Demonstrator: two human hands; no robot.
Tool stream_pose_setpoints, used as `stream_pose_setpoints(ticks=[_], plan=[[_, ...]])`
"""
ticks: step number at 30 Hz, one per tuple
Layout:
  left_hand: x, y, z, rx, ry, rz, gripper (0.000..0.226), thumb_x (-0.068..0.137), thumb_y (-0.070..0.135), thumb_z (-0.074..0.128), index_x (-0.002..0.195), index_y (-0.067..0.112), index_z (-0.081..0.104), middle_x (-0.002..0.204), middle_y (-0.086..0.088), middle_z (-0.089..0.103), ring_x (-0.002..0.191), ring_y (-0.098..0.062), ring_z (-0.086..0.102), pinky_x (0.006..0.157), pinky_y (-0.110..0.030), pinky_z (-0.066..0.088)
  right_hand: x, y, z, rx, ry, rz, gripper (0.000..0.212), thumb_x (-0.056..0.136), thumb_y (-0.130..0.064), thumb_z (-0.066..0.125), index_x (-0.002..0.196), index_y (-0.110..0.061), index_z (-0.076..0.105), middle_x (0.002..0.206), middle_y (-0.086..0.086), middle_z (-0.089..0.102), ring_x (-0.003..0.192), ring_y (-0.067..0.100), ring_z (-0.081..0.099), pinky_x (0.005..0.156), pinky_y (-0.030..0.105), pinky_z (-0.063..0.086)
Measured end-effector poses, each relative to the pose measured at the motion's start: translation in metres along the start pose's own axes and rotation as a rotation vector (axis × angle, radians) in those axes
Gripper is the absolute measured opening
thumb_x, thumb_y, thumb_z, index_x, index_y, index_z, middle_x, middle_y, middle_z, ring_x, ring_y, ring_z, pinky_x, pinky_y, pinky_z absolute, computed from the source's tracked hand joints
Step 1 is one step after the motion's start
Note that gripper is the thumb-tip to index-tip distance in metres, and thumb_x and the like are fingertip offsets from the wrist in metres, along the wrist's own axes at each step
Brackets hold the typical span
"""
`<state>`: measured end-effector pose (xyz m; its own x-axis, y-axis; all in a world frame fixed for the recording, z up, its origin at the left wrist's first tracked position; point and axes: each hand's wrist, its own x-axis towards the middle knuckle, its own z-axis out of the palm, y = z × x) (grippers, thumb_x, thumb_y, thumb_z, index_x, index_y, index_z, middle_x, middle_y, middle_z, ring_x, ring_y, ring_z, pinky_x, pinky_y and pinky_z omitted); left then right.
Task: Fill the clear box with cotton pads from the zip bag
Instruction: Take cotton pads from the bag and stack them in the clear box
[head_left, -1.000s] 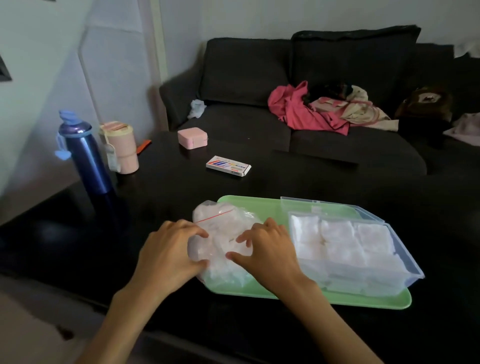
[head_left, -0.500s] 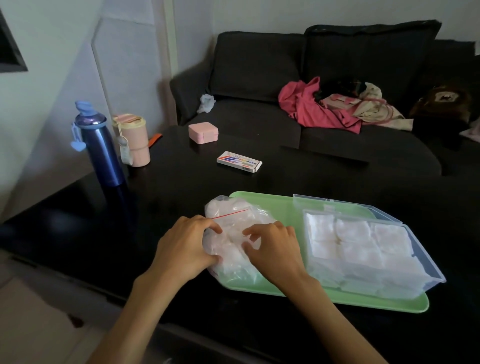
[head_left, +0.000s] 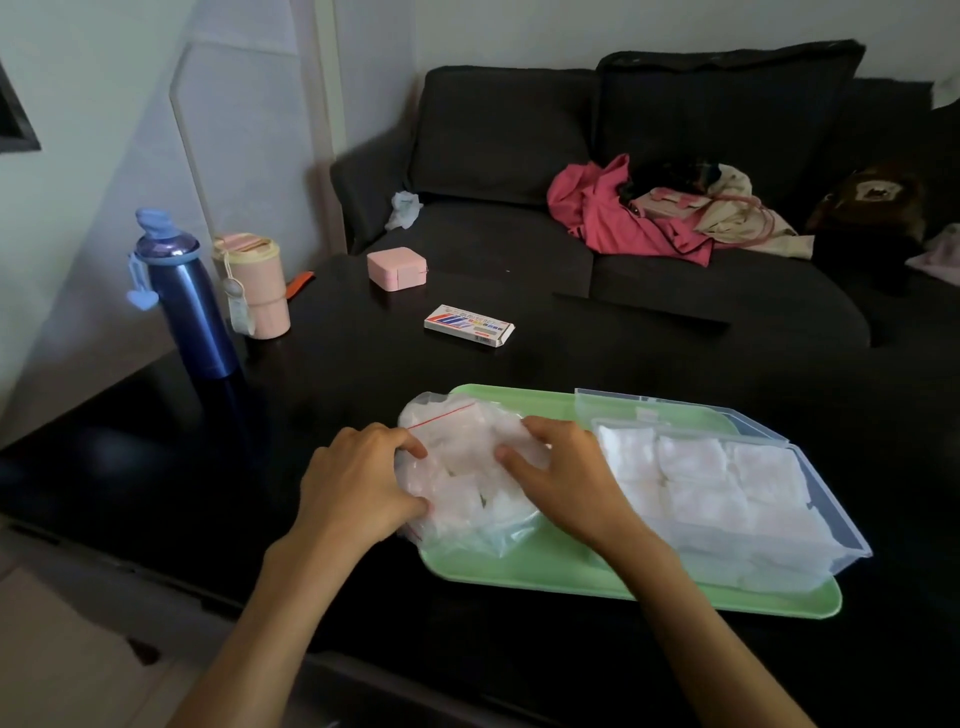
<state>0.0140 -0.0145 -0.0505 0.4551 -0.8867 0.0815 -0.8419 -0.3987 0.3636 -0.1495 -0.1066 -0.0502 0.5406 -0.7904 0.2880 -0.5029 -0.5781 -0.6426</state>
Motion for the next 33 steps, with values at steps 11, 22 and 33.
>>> stream_pose_setpoints(ticks=[11, 22, 33], plan=[[0.010, 0.014, -0.019, -0.532, -0.051, 0.022, 0.046, 0.064, 0.054, 0.076, 0.104, 0.036, 0.064, 0.112, 0.016, 0.059, 0.105, -0.003, 0.054, 0.083, -0.025, 0.043, 0.003, 0.010, -0.048, 0.898, -0.152, 0.384, 0.022, 0.090, -0.014, 0.059, 0.109, -0.007, 0.066, 0.105, 0.010, 0.071, 0.096, 0.020, 0.067, 0.085, 0.030, 0.054], [0.016, 0.070, -0.010, -1.124, -0.243, -0.005, 0.008, 0.087, 0.025, 0.065, 0.089, 0.023, 0.073, 0.085, 0.003, 0.075, 0.082, -0.008, 0.071, 0.066, -0.016, 0.055, -0.004, 0.024, -0.070, 0.925, -0.164, 0.373, 0.014, 0.087, -0.012, 0.061, 0.098, -0.009, 0.070, 0.093, 0.004, 0.074, 0.082, 0.010, 0.069, 0.068, 0.019, 0.055], [0.017, 0.131, 0.023, -1.205, -0.176, 0.074, 0.011, 0.088, 0.020, 0.064, 0.080, 0.024, 0.071, 0.069, 0.013, 0.072, 0.069, 0.002, 0.067, 0.060, -0.015, 0.055, -0.043, 0.094, -0.165, 0.122, 0.148, 0.369, 0.016, 0.090, -0.012, 0.058, 0.095, -0.025, 0.066, 0.087, -0.004, 0.069, 0.079, 0.011, 0.066, 0.064, 0.021, 0.048]])
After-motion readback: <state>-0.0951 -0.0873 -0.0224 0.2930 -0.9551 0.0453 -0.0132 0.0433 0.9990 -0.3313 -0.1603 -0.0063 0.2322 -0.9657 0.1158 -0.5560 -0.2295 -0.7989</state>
